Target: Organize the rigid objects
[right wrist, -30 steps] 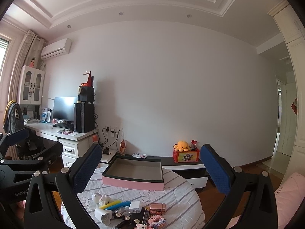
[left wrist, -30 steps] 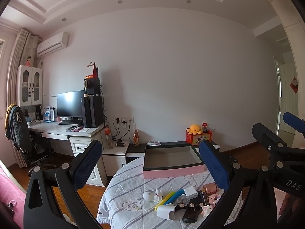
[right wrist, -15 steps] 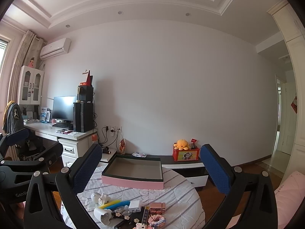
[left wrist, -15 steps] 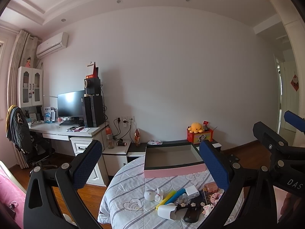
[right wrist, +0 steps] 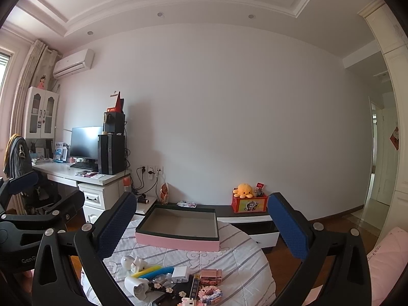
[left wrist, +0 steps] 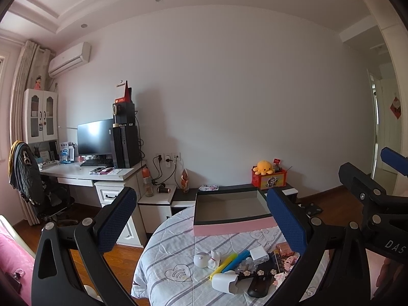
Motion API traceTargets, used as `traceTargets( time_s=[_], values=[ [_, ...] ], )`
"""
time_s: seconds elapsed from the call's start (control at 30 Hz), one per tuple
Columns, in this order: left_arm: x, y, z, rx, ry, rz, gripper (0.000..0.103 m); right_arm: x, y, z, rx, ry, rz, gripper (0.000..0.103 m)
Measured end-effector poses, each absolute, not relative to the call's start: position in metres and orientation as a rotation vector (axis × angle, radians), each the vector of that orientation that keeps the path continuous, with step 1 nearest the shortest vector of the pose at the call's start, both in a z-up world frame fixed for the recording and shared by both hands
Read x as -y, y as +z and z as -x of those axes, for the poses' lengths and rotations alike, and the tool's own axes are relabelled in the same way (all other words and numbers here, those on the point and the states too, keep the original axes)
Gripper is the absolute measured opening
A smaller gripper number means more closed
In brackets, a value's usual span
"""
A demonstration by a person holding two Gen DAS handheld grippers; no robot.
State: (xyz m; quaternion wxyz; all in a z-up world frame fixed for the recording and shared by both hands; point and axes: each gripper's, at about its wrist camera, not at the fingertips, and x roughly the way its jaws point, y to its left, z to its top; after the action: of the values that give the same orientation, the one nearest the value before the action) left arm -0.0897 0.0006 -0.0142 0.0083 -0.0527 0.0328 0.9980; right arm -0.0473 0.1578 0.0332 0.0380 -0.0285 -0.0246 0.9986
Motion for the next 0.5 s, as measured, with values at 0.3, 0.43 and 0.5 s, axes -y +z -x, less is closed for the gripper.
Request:
traceTargets(
  time_s=[0.3, 0.43, 0.5],
  values=[
    [-0.004, -0.016, 0.098, -0.109, 3.117, 0.164, 0.103, -0.163, 0.031, 0.058, 0.065, 3.06, 0.103, 0.103],
    [-0.005, -0.017, 0.102, -0.118, 3.12, 0.163, 0.103, -0.165, 0.028, 0.063, 0.061, 3.058, 0.111, 0.103],
    [-0.006, -0.018, 0.105, -0.125, 3.124, 0.163, 0.103, -0.166, 0.027, 0.066, 0.056, 3.058, 0.118, 0.103]
  ],
)
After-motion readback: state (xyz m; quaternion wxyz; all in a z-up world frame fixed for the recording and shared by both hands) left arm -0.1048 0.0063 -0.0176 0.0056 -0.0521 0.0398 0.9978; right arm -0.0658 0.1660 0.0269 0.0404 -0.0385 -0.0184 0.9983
